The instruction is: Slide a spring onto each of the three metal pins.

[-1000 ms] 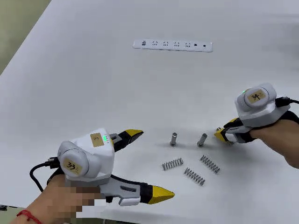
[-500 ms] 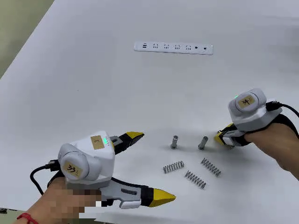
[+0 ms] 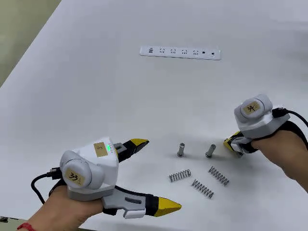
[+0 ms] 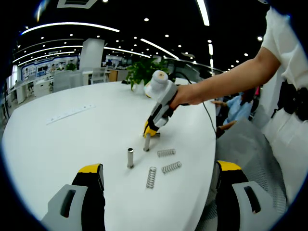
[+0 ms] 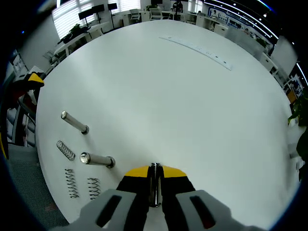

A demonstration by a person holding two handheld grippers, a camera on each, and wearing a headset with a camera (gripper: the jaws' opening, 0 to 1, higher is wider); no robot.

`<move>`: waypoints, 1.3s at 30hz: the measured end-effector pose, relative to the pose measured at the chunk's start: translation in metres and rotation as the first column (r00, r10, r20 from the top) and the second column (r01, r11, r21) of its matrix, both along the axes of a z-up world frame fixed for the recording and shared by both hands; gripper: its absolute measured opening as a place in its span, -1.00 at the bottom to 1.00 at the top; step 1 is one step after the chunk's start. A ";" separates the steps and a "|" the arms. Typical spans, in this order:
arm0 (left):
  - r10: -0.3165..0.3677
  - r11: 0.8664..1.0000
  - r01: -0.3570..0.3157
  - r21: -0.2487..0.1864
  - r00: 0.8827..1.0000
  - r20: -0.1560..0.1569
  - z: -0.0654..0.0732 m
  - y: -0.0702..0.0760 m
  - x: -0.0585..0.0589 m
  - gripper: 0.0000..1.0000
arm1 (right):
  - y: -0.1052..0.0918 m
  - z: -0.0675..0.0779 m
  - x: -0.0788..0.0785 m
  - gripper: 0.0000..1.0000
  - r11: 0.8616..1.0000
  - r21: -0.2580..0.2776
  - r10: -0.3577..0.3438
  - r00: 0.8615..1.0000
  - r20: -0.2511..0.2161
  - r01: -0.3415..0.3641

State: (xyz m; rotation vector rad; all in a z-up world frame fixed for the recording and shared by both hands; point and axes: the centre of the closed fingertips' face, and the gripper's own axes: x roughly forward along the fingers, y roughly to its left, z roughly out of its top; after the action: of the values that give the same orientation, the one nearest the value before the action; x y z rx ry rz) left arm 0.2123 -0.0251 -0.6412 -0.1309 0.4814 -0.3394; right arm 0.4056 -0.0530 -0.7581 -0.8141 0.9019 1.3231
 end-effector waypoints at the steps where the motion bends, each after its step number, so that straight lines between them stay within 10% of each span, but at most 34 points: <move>1: 0.000 1.000 0.000 0.000 1.000 0.001 0.001 0.000 0.000 0.95 | 0.000 0.000 0.000 -0.82 1.000 0.001 -0.002 1.000 0.002 0.002; 20: -0.005 1.000 0.005 0.004 1.000 0.009 0.001 0.000 0.000 0.96 | -0.017 0.022 -0.004 -0.82 0.993 0.121 0.002 1.000 -0.028 0.001; 39: -0.025 1.000 0.025 0.011 1.000 0.003 0.004 -0.010 0.003 0.96 | -0.034 0.046 -0.010 -0.82 0.957 0.288 0.029 1.000 -0.003 -0.027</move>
State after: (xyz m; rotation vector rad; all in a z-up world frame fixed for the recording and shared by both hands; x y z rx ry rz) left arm 0.2149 -0.0350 -0.6371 -0.1139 0.4816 -0.3617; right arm 0.3960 -0.0872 -0.7125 -0.5965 0.6832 1.4430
